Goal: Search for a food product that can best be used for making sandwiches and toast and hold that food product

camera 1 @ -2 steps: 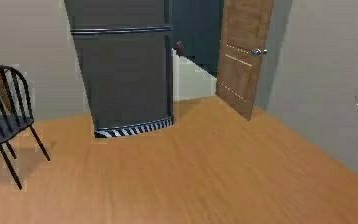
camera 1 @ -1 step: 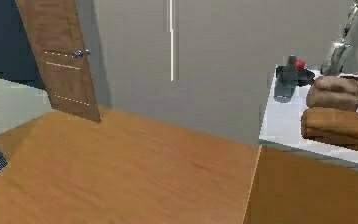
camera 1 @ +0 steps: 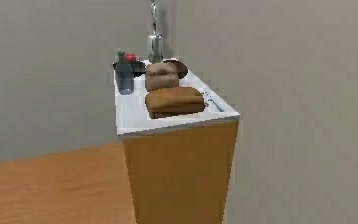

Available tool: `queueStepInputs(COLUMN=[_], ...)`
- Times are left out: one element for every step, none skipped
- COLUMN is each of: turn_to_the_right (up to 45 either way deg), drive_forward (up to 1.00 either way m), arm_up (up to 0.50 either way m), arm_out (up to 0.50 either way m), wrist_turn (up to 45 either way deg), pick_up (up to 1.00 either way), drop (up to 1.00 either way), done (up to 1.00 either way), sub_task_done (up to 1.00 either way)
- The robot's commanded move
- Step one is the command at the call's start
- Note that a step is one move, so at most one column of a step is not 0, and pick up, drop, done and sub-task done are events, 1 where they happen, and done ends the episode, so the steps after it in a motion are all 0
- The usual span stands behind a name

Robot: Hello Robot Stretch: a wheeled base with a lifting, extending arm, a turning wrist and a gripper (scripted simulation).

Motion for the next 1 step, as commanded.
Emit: queueStepInputs(turn_to_the_right=[0.0], drive_forward=[0.45], arm_up=[0.00], arm_out=[0.00], wrist_turn=[0.0], pick_up=[0.00], drop=[0.00], done=[0.00], sub_task_done=[0.00])
